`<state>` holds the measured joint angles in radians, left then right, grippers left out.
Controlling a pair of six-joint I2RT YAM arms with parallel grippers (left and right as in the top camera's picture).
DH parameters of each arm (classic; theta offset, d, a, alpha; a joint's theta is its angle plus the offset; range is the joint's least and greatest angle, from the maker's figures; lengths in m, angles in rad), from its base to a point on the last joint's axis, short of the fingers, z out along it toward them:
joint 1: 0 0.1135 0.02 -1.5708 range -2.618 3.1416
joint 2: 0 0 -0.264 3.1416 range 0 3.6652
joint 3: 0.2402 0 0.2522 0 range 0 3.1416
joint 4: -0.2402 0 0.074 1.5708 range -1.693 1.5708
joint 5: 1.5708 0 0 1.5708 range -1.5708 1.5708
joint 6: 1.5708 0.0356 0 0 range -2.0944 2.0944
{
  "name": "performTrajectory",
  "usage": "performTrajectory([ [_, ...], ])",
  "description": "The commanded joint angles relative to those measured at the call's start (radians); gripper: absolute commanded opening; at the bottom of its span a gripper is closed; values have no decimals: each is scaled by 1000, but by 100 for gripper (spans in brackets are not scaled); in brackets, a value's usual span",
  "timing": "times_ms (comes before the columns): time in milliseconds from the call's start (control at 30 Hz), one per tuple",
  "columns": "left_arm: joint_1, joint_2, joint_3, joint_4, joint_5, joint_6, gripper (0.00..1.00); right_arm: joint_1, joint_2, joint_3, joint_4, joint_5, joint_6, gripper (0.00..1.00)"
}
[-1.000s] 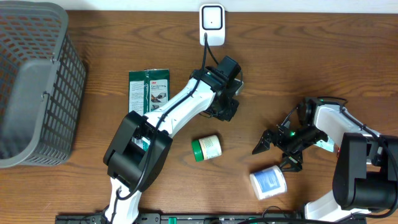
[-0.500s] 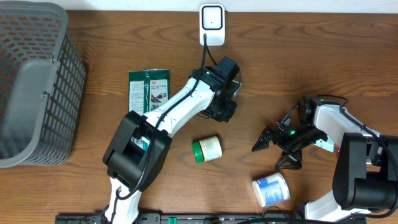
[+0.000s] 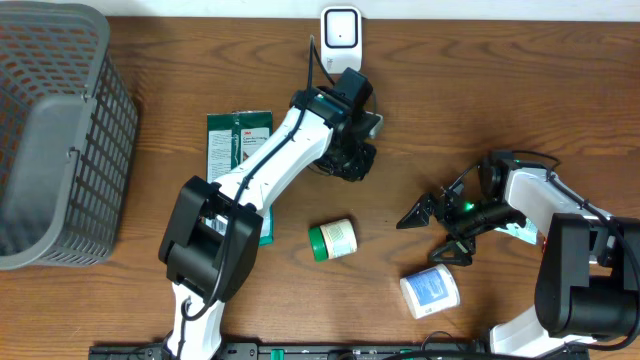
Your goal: Scan the item barcode
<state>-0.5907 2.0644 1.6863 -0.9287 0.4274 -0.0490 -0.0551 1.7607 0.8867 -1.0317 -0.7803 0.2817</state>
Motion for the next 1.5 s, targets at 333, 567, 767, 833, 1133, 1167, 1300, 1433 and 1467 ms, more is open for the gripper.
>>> performTrajectory([
  [333, -10, -20, 10, -61, 61, 50, 8, -63, 6, -6, 138, 19, 192, 96],
  [567, -10, -20, 10, -62, 58, 56, 8, -172, 6, -3, 225, 21, 223, 99],
  [767, -10, -20, 10, -61, 57, 56, 8, -242, -18, 12, 24, 82, 62, 99],
  [833, -10, -20, 10, -61, 54, 56, 8, -257, -39, 15, -43, 108, 14, 99],
  [1133, -10, -20, 10, -61, 55, 56, 8, -267, -145, 13, -310, 252, -37, 76],
  [1167, -10, -20, 10, -61, 55, 56, 8, -264, -148, 13, -328, 254, -37, 73],
  [1300, -10, -20, 10, -61, 54, 56, 8, -250, -156, -10, -376, 253, -48, 63],
  [1433, -10, -20, 10, -61, 55, 56, 8, -237, -156, -77, -358, 253, -27, 66],
  [1467, -10, -20, 10, -61, 55, 56, 8, -236, -156, -99, -350, 253, -16, 66],
])
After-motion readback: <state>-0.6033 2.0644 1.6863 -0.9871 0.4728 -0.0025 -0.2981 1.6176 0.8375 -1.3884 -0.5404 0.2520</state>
